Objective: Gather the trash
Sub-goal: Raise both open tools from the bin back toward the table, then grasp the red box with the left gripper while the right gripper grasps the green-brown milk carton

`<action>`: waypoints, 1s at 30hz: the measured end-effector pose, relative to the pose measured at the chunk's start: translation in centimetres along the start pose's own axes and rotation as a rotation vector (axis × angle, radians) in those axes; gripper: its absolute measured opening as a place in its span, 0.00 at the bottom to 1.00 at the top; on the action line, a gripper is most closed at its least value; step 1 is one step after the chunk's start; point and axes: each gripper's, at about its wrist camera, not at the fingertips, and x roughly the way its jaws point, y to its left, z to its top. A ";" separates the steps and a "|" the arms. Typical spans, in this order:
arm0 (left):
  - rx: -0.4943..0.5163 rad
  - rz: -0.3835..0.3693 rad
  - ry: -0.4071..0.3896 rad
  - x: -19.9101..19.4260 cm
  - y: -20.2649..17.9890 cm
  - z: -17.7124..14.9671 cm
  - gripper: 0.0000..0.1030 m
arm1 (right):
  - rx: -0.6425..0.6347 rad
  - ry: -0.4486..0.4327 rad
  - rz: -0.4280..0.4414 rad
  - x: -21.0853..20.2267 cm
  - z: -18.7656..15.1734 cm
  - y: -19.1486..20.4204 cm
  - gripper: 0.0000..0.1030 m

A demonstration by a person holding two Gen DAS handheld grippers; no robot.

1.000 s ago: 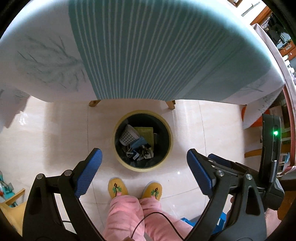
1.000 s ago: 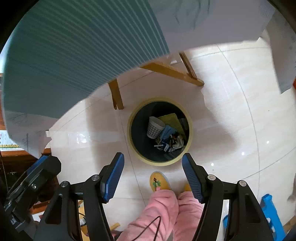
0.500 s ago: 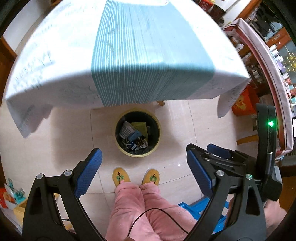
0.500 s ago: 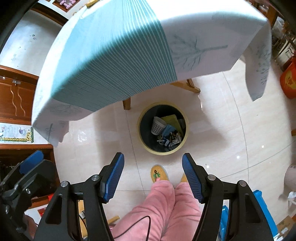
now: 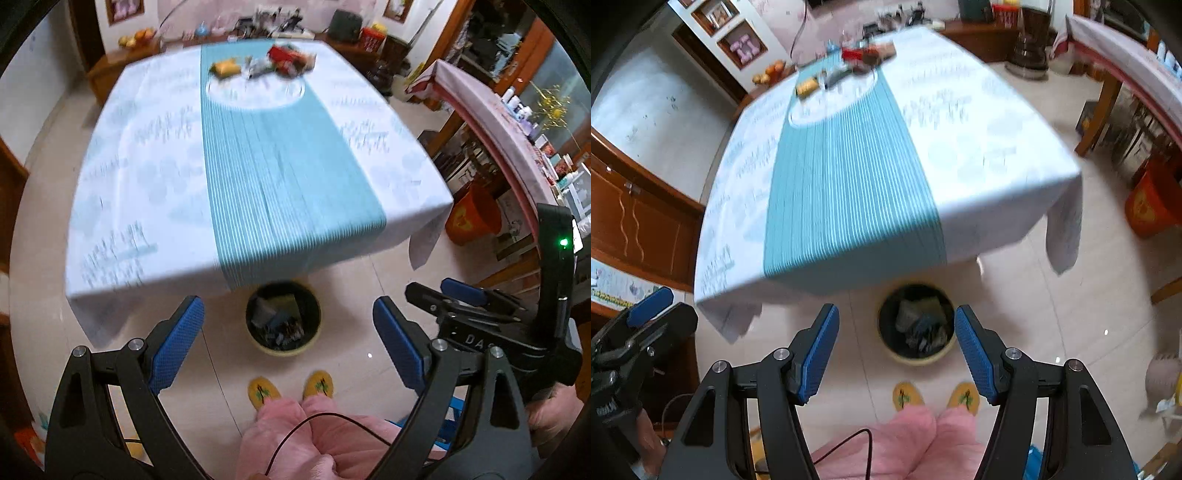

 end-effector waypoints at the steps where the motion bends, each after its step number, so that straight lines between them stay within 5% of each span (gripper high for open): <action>1: 0.011 -0.002 -0.019 -0.5 0.2 0.8 0.89 | -0.003 -0.013 -0.008 -0.6 0.6 0.2 0.64; 18: 0.059 0.000 -0.173 -2.0 3.0 12.0 0.89 | 0.059 -0.178 -0.031 -5.2 12.7 0.6 0.64; 30: -0.022 0.098 -0.213 3.0 1.1 24.0 0.89 | -0.113 -0.132 0.061 0.8 31.3 -1.3 0.64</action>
